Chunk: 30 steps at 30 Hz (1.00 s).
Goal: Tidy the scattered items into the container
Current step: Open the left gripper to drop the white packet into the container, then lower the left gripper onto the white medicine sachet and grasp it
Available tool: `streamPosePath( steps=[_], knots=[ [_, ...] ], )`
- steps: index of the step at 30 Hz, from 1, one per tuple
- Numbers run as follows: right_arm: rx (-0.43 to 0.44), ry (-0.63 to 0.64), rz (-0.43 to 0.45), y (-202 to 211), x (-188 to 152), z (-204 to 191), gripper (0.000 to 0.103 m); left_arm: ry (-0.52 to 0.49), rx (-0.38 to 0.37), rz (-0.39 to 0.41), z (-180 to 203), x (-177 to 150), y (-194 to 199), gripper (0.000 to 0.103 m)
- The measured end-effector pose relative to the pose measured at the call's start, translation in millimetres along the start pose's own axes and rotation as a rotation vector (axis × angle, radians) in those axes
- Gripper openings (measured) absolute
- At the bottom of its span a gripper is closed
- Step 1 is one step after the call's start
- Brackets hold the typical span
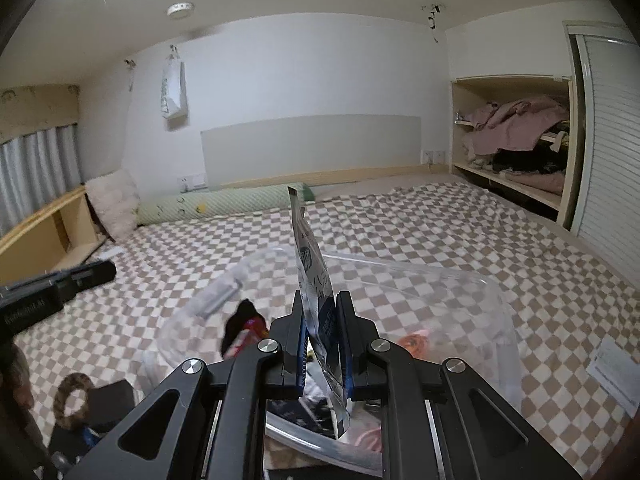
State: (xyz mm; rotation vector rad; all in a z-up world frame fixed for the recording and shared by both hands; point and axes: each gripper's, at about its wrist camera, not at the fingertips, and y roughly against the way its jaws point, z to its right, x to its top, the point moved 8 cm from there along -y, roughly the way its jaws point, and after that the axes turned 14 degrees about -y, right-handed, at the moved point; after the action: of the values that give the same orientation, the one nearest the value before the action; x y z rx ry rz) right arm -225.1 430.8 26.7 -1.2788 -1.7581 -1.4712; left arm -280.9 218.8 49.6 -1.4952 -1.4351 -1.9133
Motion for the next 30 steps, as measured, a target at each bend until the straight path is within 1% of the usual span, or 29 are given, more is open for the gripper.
streamPosePath(
  steps=[5,9,14,18,20,21,22,24,30],
  knots=[
    [-0.024,0.016,-0.048,-11.0,-8.3,9.0,0.015,0.013,-0.038,-0.001,9.6,5.8,-14.6,0.014],
    [-0.033,0.02,-0.092,-21.6,-16.3,12.5,0.015,0.001,-0.051,-0.029,16.8,1.9,-28.5,0.014],
    [-0.036,0.04,-0.124,-29.2,-23.2,12.4,0.015,-0.024,-0.07,-0.083,19.6,-12.5,-41.5,0.014],
    [-0.034,0.044,-0.14,-31.8,-25.4,14.6,0.015,-0.053,-0.085,-0.124,13.9,-30.1,-44.5,0.014],
    [-0.032,0.04,-0.147,-32.6,-25.9,15.9,0.015,-0.067,-0.097,-0.159,9.5,-43.6,-45.8,0.015],
    [-0.029,0.033,-0.153,-32.8,-26.3,16.7,0.015,-0.072,-0.107,-0.179,8.5,-50.5,-46.9,0.023],
    [-0.025,0.024,-0.161,-33.5,-26.7,17.7,0.015,-0.08,-0.112,-0.198,8.0,-57.8,-47.8,0.043],
    [-0.016,0.007,-0.176,-35.4,-27.3,20.1,0.015,-0.106,-0.118,-0.237,8.2,-73.3,-49.9,0.064],
    [0.002,-0.033,-0.194,-34.4,-26.9,24.9,0.015,-0.205,-0.141,-0.366,24.1,-121.7,-68.2,0.064]
  ],
)
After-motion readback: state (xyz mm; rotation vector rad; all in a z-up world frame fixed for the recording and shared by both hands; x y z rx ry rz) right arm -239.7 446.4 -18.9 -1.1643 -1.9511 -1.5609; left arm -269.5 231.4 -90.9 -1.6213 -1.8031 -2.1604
